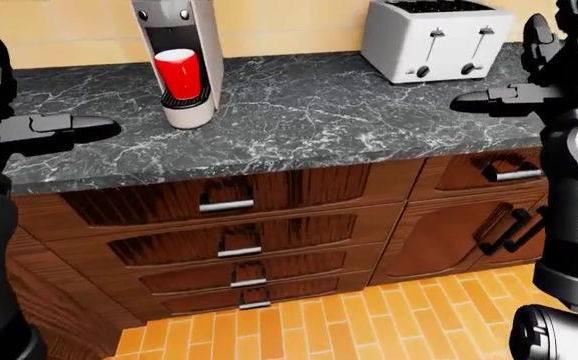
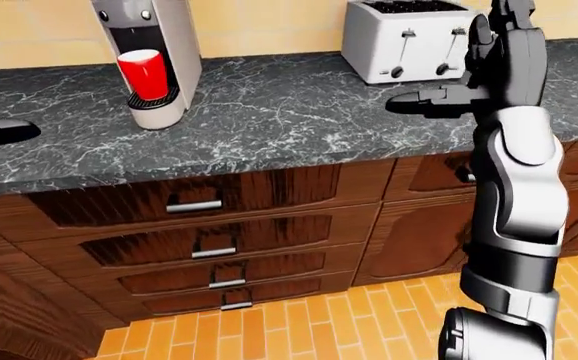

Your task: Pick the mug from under the coffee machine dispenser and place it on the counter.

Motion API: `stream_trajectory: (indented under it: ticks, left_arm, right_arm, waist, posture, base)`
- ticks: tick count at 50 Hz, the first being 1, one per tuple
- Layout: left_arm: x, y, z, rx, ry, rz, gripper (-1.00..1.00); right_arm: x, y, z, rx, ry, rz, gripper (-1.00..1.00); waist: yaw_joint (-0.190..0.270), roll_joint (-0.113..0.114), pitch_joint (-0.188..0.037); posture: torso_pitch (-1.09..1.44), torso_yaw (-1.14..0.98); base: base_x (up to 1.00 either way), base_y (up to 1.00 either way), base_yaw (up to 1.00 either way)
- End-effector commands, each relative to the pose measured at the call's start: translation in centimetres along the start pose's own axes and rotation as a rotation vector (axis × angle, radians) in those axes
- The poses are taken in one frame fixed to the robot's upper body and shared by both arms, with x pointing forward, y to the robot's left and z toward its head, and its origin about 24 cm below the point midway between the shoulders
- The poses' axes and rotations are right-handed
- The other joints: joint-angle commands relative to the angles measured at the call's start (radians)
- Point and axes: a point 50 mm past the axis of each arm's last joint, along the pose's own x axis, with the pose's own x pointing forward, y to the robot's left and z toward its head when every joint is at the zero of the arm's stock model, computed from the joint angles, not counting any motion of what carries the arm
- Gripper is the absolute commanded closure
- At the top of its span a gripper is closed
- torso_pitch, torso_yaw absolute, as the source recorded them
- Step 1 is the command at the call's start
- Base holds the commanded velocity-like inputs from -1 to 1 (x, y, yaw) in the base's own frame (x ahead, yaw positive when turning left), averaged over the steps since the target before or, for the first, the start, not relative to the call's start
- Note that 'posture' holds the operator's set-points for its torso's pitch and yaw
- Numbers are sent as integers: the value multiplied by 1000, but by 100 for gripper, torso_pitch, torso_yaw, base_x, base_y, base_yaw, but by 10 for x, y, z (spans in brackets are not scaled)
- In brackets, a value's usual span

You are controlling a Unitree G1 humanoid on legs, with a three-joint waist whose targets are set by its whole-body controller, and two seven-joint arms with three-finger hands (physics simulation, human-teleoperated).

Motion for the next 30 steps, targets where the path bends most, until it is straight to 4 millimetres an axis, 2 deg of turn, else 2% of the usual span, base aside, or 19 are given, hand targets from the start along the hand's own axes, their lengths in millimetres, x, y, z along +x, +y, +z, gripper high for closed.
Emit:
stream_trajectory:
  ticks: [1, 4, 8, 10, 11, 12, 13, 14, 17, 21, 23, 24, 25, 26, 27, 30]
  left_arm:
    - [0, 4, 19, 12, -89, 15, -100]
    - [0, 4, 19, 12, -89, 15, -100]
    - [0, 4, 19, 13, -89, 15, -100]
    - [0, 4, 19, 12, -89, 15, -100]
    - [0, 5, 20, 12, -90, 16, -100]
    - [0, 5, 20, 13, -90, 15, -100]
    - [0, 4, 19, 12, -89, 15, -100]
    - [0, 4, 20, 11, -90, 16, -100]
    - [0, 4, 20, 11, -90, 15, -100]
    - [-1, 4, 18, 7, -88, 16, -100]
    - [-1, 4, 19, 6, -88, 17, -100]
    - [-1, 4, 19, 6, -87, 18, -100]
    - [-1, 4, 19, 6, -87, 18, -100]
    - [-1, 4, 19, 5, -87, 18, -100]
    - [0, 4, 19, 5, -87, 17, -100]
    - [-1, 3, 19, 2, -85, 17, -100]
  right_arm:
    - [2, 0, 18, -7, -74, -1, -100]
    - [2, 0, 18, -7, -73, 0, -100]
    - [2, 0, 17, -7, -73, 0, -100]
    - [2, 0, 18, -7, -73, -1, -100]
    - [2, -1, 18, -7, -74, -1, -100]
    - [2, -1, 18, -7, -74, -2, -100]
    - [2, -1, 18, -7, -73, -1, -100]
    - [2, 0, 18, -7, -73, -1, -100]
    - [2, 0, 18, -7, -74, 0, -100]
    - [2, 0, 18, -7, -74, -2, -100]
    - [2, -1, 19, -7, -74, -1, -100]
    - [2, -1, 19, -7, -74, -2, -100]
    - [3, 0, 19, -7, -74, -1, -100]
    - [3, -1, 19, -7, -75, -2, -100]
    - [3, -1, 19, -6, -74, -2, -100]
    - [3, 0, 20, -7, -75, -2, -100]
  waist:
    - [7, -20, -22]
    - [-2, 1, -29]
    - [-10, 44, -14]
    - [-16, 82, -17]
    - [-19, 113, -31]
    - [-23, 123, -46]
    - [-9, 108, -29]
    - [-13, 118, -20]
    - [-2, 91, -28]
    - [6, 51, -19]
    - [12, 19, -22]
    - [14, -6, -29]
    - [14, -42, -40]
    - [4, 3, -30]
    - [8, -20, -26]
    - [-2, -6, -31]
  posture:
    - [0, 0]
    - [0, 0]
    - [0, 0]
    - [0, 0]
    - [0, 0]
    - [0, 0]
    - [0, 0]
    - [0, 0]
    - [0, 0]
    - [0, 0]
    - [0, 0]
    - [0, 0]
    - [0, 0]
    - [0, 0]
    - [0, 0]
    - [0, 0]
  base:
    - [22, 2, 0]
    - [23, 3, 0]
    - [23, 3, 0]
    - [23, 2, 0]
    - [23, 2, 0]
    - [23, 2, 0]
    - [23, 3, 0]
    - [23, 3, 0]
    - [23, 2, 0]
    - [23, 2, 0]
    - [23, 2, 0]
    - [23, 2, 0]
    - [23, 2, 0]
    - [23, 2, 0]
    - [23, 2, 0]
    - [23, 2, 0]
